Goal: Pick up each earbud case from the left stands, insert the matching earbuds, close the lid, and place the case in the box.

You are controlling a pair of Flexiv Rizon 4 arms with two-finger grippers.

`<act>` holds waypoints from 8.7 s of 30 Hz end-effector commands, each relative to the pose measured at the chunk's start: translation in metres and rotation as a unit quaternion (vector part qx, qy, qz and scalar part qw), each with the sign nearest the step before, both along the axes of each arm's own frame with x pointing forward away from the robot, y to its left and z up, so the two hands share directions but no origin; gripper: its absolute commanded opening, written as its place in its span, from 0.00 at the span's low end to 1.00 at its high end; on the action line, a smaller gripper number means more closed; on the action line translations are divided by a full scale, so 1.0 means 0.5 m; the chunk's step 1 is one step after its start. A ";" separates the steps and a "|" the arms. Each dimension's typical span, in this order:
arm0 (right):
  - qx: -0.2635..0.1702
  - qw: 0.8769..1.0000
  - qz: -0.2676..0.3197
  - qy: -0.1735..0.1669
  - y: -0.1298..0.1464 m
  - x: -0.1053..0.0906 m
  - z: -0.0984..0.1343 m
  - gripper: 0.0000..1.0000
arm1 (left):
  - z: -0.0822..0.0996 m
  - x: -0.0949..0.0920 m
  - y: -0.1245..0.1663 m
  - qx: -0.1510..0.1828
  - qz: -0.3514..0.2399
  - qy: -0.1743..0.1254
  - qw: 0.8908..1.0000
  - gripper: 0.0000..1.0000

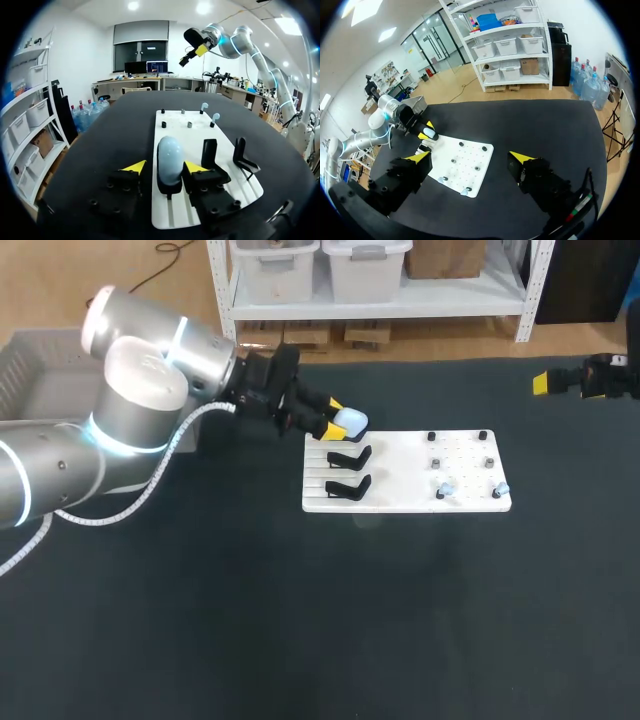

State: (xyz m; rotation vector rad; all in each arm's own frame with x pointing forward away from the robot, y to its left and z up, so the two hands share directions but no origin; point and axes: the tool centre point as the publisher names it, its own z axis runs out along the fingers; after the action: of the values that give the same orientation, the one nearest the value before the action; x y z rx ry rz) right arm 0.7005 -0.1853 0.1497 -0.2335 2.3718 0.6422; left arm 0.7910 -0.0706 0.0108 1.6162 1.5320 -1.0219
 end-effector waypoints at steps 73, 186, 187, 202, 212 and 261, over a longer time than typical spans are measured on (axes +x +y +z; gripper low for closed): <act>0.000 1.000 0.000 0.000 0.000 0.000 0.000 1.00 | 0.276 -0.151 0.051 -0.198 0.060 -0.026 0.978 0.00; -0.108 0.978 0.148 0.098 0.483 -0.052 -0.017 1.00 | 0.246 -0.211 0.008 -0.260 0.051 0.013 0.964 0.00; -0.109 0.978 0.147 0.098 0.482 -0.051 -0.017 1.00 | 0.246 -0.211 0.008 -0.260 0.051 0.013 0.964 0.00; -0.111 0.983 0.118 0.084 0.466 -0.030 -0.007 1.00 | 0.246 -0.211 0.008 -0.260 0.051 0.013 0.964 0.00; -0.114 0.987 0.097 0.059 0.444 -0.004 0.029 1.00 | 0.246 -0.211 0.008 -0.260 0.051 0.013 0.964 0.00; -0.353 0.903 0.109 0.222 0.105 -0.176 -0.179 0.82 | 0.253 -0.207 0.036 -0.282 0.020 -0.005 0.959 0.00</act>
State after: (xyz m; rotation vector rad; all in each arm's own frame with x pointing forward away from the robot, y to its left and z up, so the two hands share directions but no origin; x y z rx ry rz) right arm 0.6128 -0.1301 0.0659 -0.7354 2.9867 -0.1330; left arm 0.6867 -0.0523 0.1380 1.1791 1.1192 -1.2808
